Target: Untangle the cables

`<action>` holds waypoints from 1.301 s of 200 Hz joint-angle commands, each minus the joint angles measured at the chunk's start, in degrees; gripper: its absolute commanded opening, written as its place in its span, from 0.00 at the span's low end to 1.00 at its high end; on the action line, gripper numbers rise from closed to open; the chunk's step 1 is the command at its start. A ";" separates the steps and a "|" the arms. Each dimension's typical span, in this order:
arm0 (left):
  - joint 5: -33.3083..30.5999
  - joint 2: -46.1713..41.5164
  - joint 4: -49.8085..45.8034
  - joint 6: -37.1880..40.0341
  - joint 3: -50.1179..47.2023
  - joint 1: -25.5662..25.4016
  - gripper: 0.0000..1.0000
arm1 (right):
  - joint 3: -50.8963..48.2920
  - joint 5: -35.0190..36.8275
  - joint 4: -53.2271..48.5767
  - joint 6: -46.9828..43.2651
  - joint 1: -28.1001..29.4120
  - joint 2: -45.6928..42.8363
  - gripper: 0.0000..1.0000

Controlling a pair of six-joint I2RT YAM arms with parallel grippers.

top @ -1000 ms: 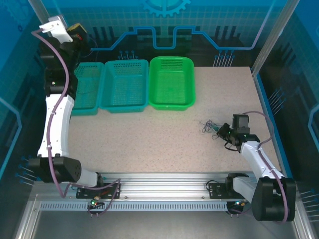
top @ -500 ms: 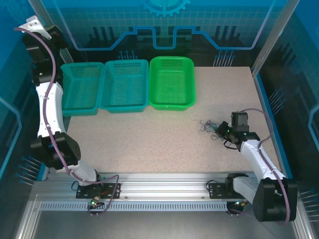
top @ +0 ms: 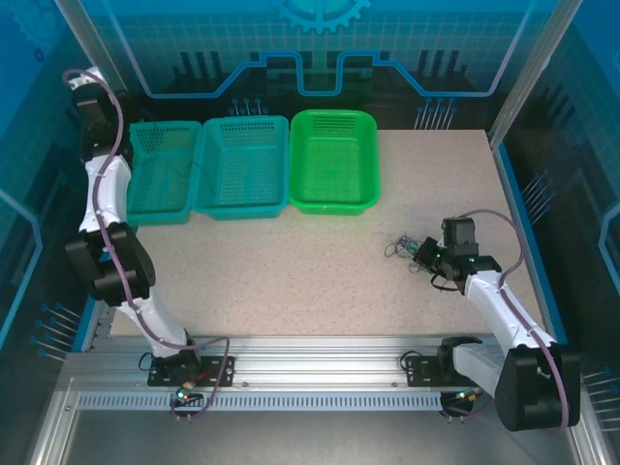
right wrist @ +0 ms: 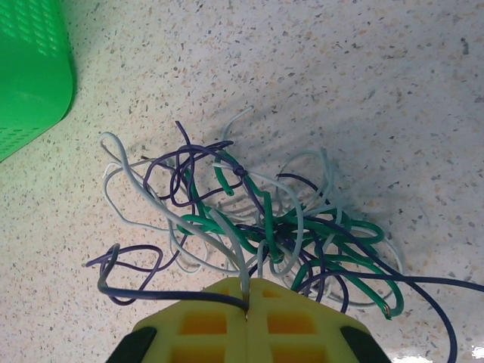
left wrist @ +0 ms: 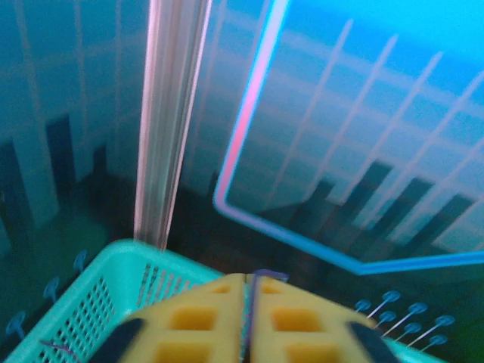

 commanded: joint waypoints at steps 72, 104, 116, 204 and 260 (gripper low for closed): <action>4.89 -14.30 7.73 -15.76 -12.52 -3.78 0.68 | 4.19 0.29 -1.19 -2.59 2.58 1.50 0.00; 8.30 -23.11 12.42 -17.35 -23.15 -10.06 0.67 | 5.76 -2.63 -1.93 -5.69 4.00 1.67 0.00; 8.44 -25.67 9.50 -14.29 -25.22 -13.55 0.66 | 6.54 -3.16 -1.84 -7.05 5.79 1.88 0.00; -4.12 -14.72 -28.27 -14.02 -15.91 -20.12 0.50 | 11.40 -3.86 -2.37 -11.17 15.35 10.59 0.00; -0.38 -4.26 -27.04 -20.90 -12.44 -14.80 0.63 | 10.89 -3.27 -2.43 -11.54 16.39 11.20 0.00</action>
